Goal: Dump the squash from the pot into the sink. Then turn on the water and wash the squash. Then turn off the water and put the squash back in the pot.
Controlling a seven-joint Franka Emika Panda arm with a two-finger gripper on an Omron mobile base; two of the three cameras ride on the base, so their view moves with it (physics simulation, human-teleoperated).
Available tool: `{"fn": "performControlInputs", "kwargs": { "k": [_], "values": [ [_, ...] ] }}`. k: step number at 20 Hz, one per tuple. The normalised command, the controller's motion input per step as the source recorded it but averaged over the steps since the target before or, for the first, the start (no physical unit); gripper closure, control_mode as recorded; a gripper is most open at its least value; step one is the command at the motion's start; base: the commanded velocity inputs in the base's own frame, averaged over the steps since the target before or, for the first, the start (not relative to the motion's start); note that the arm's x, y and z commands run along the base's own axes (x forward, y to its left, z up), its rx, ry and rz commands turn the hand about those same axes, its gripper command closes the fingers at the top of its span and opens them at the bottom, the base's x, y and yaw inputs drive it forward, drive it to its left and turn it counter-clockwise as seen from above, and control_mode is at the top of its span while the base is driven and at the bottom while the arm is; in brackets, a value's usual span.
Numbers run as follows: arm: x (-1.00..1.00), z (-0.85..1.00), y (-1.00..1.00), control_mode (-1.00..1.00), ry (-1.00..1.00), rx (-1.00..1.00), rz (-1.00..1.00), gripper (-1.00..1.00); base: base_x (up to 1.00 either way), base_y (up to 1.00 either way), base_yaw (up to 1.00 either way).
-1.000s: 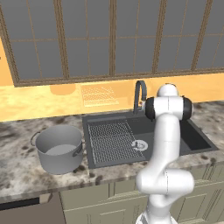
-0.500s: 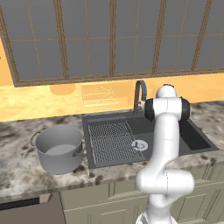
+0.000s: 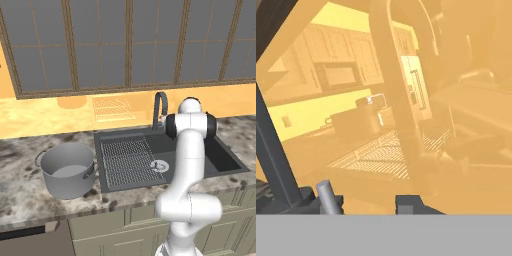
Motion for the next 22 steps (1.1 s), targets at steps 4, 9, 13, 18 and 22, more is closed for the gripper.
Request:
{"fn": "performControlInputs", "kwargs": {
  "k": [4, 9, 13, 18, 22],
  "values": [
    [0.01, 0.00, -0.38, -1.00, 0.00, 0.02, 0.00, 1.00, 0.00, 0.00, 0.00],
    [0.00, 0.00, -0.54, -1.00, 0.01, 0.08, -0.04, 1.00, 0.00, 0.00, 0.00],
    [0.00, 0.00, -0.68, -1.00, 0.02, 0.10, -0.08, 1.00, 0.00, 0.00, 0.00],
    [0.00, 0.00, -0.74, -1.00, 0.03, 0.11, -0.10, 1.00, 0.00, 0.00, 0.00],
    [0.00, 0.00, -0.75, -1.00, 0.04, 0.09, -0.11, 1.00, 0.00, 0.00, 0.00]
  ]
}}
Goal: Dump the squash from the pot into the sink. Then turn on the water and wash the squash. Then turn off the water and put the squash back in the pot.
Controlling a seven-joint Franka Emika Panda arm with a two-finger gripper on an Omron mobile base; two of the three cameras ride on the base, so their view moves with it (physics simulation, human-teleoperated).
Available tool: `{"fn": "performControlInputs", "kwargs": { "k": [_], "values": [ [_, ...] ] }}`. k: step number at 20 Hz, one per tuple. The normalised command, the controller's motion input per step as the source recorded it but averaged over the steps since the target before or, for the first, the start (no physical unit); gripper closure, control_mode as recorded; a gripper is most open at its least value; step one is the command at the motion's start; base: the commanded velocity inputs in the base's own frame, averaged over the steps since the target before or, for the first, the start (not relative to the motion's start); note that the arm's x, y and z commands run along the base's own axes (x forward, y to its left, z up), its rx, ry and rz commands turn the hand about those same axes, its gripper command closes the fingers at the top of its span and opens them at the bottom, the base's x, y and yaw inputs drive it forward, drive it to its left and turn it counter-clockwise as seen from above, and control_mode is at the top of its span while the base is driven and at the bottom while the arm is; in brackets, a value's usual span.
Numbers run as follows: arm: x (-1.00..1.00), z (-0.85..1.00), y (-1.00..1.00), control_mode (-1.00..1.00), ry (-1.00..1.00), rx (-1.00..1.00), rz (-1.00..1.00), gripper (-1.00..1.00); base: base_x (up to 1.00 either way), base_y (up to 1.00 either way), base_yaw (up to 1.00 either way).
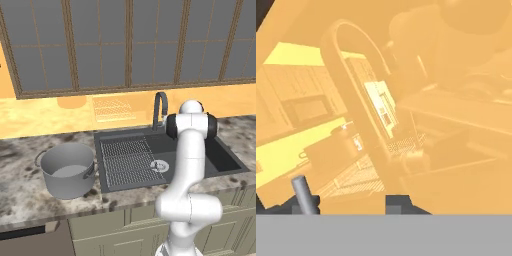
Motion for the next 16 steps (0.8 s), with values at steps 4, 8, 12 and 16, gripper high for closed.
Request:
{"fn": "performControlInputs", "kwargs": {
  "k": [4, 8, 12, 16],
  "values": [
    [0.00, 0.00, -0.75, -1.00, 0.05, 0.05, -0.11, 1.00, 0.00, 0.00, 0.00],
    [0.00, 0.00, -0.74, -1.00, 0.07, 0.01, -0.10, 1.00, 0.00, 0.00, 0.00],
    [0.00, 0.00, -0.67, -1.00, 0.07, 0.01, -0.08, 1.00, 0.00, 0.00, 0.00],
    [0.00, 0.00, -0.26, -1.00, 0.04, 0.02, -0.02, 1.00, 0.00, 0.00, 0.00]
  ]
}}
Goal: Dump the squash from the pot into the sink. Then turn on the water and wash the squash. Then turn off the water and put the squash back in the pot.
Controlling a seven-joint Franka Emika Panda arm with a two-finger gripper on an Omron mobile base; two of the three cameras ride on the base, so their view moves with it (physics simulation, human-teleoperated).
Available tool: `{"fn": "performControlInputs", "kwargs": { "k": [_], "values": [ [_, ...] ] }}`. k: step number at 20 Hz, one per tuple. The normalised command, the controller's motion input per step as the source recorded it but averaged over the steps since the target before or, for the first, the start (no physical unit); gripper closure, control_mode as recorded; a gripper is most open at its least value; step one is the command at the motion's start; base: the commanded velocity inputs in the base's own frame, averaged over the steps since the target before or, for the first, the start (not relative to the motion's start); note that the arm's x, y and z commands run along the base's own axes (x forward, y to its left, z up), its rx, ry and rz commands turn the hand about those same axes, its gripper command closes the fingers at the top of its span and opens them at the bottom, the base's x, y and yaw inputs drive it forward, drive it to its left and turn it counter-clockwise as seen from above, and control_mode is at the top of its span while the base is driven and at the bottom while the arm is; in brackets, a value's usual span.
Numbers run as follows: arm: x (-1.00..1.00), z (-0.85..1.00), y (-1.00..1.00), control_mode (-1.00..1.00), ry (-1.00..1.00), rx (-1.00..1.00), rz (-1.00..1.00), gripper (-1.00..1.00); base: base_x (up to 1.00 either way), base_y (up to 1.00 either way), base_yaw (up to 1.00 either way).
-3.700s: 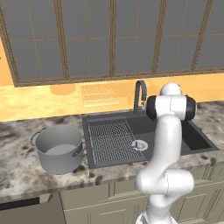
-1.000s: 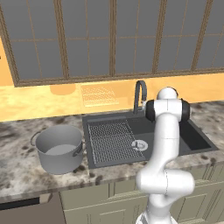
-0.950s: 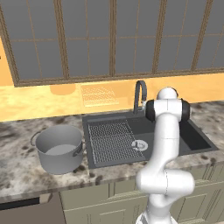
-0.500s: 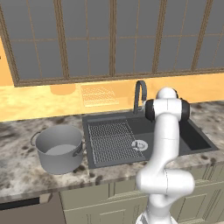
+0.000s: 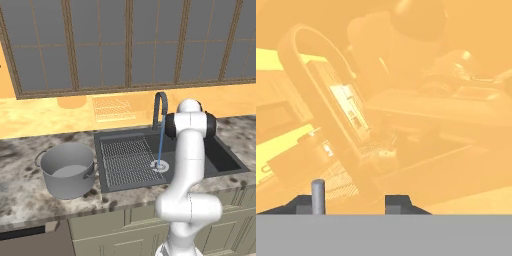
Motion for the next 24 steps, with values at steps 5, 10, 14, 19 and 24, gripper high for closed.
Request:
{"fn": "performControlInputs", "kwargs": {
  "k": [5, 10, 14, 19, 24],
  "values": [
    [0.00, 0.00, -0.02, -1.00, 0.01, 0.01, 0.00, -1.00, 0.00, 0.00, 0.00],
    [-0.04, 0.09, -0.21, -1.00, 0.01, 0.00, 0.00, -1.00, 0.00, 0.00, 0.00],
    [-0.28, 0.24, -0.55, -1.00, 0.00, 0.01, 0.00, -1.00, 0.00, 0.00, 0.00],
    [-0.26, 0.34, -0.48, -1.00, 0.00, 0.01, 0.00, -1.00, 0.00, 0.00, 0.00],
    [-0.12, 0.14, -0.34, -1.00, 0.02, 0.00, 0.00, -1.00, 0.00, 0.00, 0.00]
  ]
}}
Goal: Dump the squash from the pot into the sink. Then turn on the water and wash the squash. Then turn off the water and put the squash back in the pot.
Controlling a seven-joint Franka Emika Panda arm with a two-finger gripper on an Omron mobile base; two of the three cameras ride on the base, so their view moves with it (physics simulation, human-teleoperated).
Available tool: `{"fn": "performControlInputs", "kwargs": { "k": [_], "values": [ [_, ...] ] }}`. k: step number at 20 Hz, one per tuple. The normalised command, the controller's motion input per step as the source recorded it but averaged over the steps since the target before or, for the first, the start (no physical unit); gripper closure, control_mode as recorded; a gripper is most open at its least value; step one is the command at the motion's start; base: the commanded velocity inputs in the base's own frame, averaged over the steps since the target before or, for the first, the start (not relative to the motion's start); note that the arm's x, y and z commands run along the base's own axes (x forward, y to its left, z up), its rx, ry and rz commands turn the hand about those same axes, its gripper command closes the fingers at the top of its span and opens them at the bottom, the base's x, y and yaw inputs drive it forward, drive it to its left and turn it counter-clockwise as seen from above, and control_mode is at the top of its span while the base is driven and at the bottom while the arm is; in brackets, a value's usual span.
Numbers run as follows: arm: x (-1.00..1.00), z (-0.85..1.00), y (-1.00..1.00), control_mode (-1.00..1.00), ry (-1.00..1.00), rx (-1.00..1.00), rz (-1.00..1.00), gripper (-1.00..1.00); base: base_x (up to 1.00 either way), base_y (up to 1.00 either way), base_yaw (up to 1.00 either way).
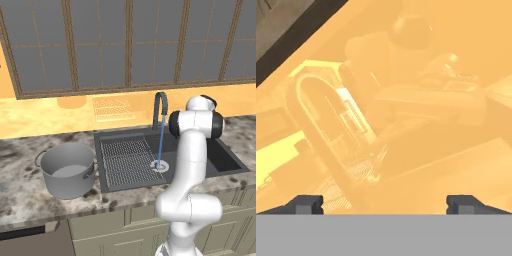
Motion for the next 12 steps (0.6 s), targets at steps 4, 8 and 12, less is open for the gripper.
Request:
{"fn": "performControlInputs", "kwargs": {
  "k": [4, 8, 12],
  "values": [
    [0.00, 0.00, -0.08, -1.00, 0.12, -0.01, 0.00, -1.00, 0.00, 0.00, 0.00],
    [0.00, -0.05, -0.03, -1.00, 0.17, -0.04, 0.00, -1.00, 0.00, 0.00, 0.00],
    [0.00, -0.09, 0.00, -1.00, 0.19, -0.03, 0.00, -1.00, 0.00, 0.00, 0.00]
  ]
}}
